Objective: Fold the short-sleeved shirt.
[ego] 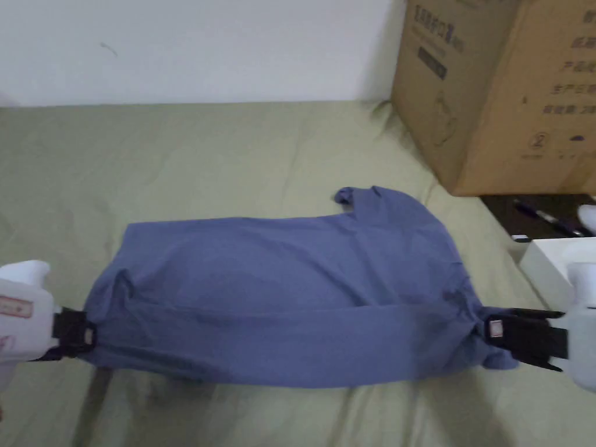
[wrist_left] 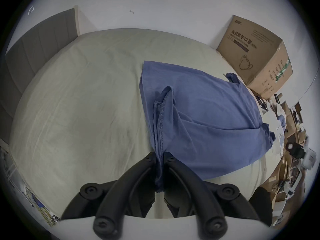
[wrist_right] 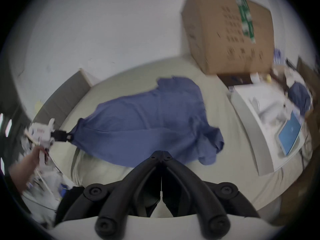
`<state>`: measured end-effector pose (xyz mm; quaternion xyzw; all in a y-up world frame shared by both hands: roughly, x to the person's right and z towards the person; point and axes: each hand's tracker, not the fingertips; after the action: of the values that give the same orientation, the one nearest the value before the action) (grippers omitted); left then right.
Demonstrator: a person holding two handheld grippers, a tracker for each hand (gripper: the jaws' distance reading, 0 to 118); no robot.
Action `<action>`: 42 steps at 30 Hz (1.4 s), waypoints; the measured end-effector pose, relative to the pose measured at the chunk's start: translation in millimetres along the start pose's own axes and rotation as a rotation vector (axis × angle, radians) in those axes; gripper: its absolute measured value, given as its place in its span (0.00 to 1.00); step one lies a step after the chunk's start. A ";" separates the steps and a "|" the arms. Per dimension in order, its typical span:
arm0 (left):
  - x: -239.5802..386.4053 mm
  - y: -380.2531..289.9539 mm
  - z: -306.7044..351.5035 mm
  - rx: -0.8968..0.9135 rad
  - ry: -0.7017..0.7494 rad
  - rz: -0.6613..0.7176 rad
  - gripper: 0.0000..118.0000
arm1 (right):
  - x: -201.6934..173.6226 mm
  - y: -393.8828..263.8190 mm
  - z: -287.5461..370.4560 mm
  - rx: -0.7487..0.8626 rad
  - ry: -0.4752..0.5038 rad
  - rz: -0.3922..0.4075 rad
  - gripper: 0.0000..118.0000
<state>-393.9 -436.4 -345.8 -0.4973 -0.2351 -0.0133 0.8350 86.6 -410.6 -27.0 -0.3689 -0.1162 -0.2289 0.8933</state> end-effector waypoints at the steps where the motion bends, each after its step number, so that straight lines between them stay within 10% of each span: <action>1: 1.2 -1.2 -0.6 0.000 0.001 0.002 0.05 | 15.5 7.6 -9.2 -0.073 0.007 -0.069 0.14; 4: 1.4 -5.2 -7.0 0.003 0.008 0.003 0.05 | 47.3 14.4 -38.9 -0.234 -0.010 -0.184 0.98; 5: 1.4 -7.7 -9.0 0.004 0.013 0.006 0.05 | 52.8 13.3 -47.8 -0.258 -0.024 -0.191 0.99; 11: -3.1 -19.1 -21.1 -0.014 0.023 0.019 0.05 | 71.5 19.7 -85.8 -0.263 -0.083 -0.253 0.77; 13: -7.0 -19.5 -25.5 -0.021 0.027 0.019 0.05 | 75.2 20.4 -89.8 -0.260 -0.072 -0.261 0.04; 20: -8.1 -18.0 -22.2 -0.022 0.022 0.022 0.05 | 61.8 26.1 -84.2 -0.238 -0.058 -0.149 0.04; 39: -32.5 -114.3 41.1 -0.050 -0.093 0.144 0.05 | 90.0 -65.6 18.1 -0.235 -0.034 -0.246 0.04; 42: -46.1 -133.4 27.3 -0.005 -0.087 0.204 0.34 | 95.5 -85.4 0.9 -0.227 -0.058 -0.284 0.15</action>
<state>-479.4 -490.6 -243.8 -0.5210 -0.2195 0.0927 0.8196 127.3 -494.0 61.3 -0.4539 -0.1662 -0.3536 0.8008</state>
